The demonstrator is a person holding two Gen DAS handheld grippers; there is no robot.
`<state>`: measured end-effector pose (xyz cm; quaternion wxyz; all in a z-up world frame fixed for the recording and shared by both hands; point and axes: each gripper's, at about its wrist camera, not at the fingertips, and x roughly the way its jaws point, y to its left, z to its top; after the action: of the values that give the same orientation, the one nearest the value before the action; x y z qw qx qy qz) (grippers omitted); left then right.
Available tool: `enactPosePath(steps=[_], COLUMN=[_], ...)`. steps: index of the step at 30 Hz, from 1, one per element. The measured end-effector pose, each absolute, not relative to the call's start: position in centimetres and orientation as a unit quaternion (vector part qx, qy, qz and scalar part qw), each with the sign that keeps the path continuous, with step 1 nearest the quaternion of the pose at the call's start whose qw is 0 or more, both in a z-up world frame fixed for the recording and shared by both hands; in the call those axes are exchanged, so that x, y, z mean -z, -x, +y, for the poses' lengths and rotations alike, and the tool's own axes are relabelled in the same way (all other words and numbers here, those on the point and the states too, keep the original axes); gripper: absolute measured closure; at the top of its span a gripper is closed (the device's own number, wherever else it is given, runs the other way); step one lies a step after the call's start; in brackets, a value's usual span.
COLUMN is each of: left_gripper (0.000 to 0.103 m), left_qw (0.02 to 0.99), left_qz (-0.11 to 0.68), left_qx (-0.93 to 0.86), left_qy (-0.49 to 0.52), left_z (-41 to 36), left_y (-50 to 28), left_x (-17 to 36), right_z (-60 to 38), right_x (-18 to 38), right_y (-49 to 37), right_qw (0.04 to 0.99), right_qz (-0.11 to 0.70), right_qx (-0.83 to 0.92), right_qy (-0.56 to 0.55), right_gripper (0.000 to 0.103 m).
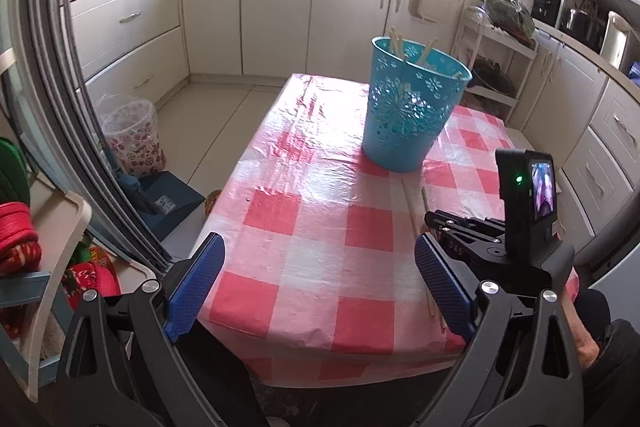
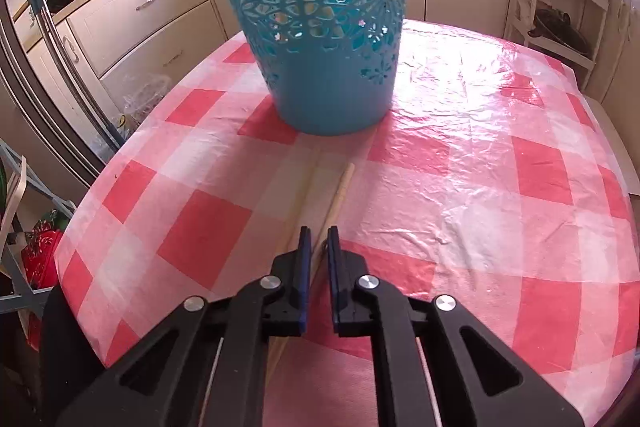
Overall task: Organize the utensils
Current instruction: 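Move the right tool back to the sticks and close on one, then close the left tool on a wooden stick and lift it while the right tool holds its stick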
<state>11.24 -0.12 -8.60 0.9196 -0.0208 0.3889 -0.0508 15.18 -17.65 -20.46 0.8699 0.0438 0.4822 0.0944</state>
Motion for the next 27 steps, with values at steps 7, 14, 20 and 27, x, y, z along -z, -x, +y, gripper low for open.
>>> enactPosePath(steps=[7,14,20,27], left_gripper=[0.025,0.052,0.06,0.098], left_qw=[0.894,0.873,0.872,0.877], left_qz=[0.439,0.472,0.474,0.468], left_qx=[0.09,0.099,0.103,0.098], left_qy=[-0.019,-0.069,-0.059,-0.045], left_z=[-6.0,-11.3,-12.0,-10.5], left_y=[-16.0,-19.2,-19.6,-18.9], left_x=[13.4,17.7,18.3,18.4], right_z=[-22.8,-24.8,-25.1,-25.4], right_x=[20.4,20.6,20.7,20.7], right_y=[-12.6,-12.0,-12.3,-12.3], right_qw=[0.873,0.874,0.872,0.871], right_qz=[0.475,0.463,0.46,0.46], right_qx=[-0.076,-0.083,-0.095,-0.097], right_qy=[-0.081,-0.123,-0.139,-0.143], right_gripper=[0.095,0.096,0.096,0.095])
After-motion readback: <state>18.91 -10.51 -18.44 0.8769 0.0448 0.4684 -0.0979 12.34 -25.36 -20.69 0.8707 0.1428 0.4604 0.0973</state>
